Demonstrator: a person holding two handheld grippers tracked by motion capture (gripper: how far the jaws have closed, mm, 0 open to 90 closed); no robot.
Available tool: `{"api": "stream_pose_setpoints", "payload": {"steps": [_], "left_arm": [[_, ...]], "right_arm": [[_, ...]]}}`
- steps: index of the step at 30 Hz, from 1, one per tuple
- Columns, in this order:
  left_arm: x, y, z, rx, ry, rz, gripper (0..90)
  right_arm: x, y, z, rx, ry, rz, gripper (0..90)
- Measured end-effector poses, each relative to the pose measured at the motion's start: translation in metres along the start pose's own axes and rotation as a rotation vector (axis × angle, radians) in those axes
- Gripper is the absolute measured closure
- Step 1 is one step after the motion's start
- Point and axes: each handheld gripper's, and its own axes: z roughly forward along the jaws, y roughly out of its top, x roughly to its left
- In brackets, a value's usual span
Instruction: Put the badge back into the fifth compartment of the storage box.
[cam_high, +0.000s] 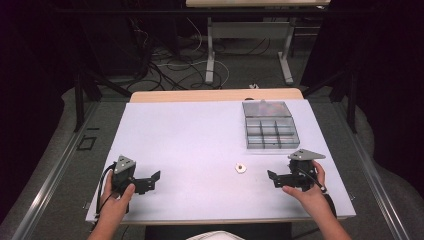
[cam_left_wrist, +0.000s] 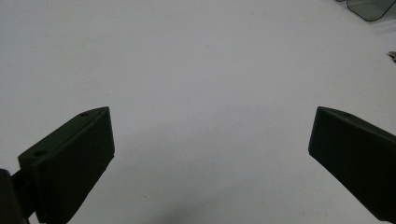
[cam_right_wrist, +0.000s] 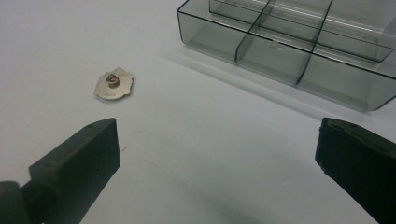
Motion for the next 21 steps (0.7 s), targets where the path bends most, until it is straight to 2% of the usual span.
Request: {"api": "stream_pose_setpoints", "payload": {"steps": [21], "left_arm": [[0.0, -0.001, -0.001, 0.012, -0.008, 0.005, 0.8]], "right_arm": [[0.024, 0.033, 0.02, -0.003, 0.025, -0.082, 0.0]]}}
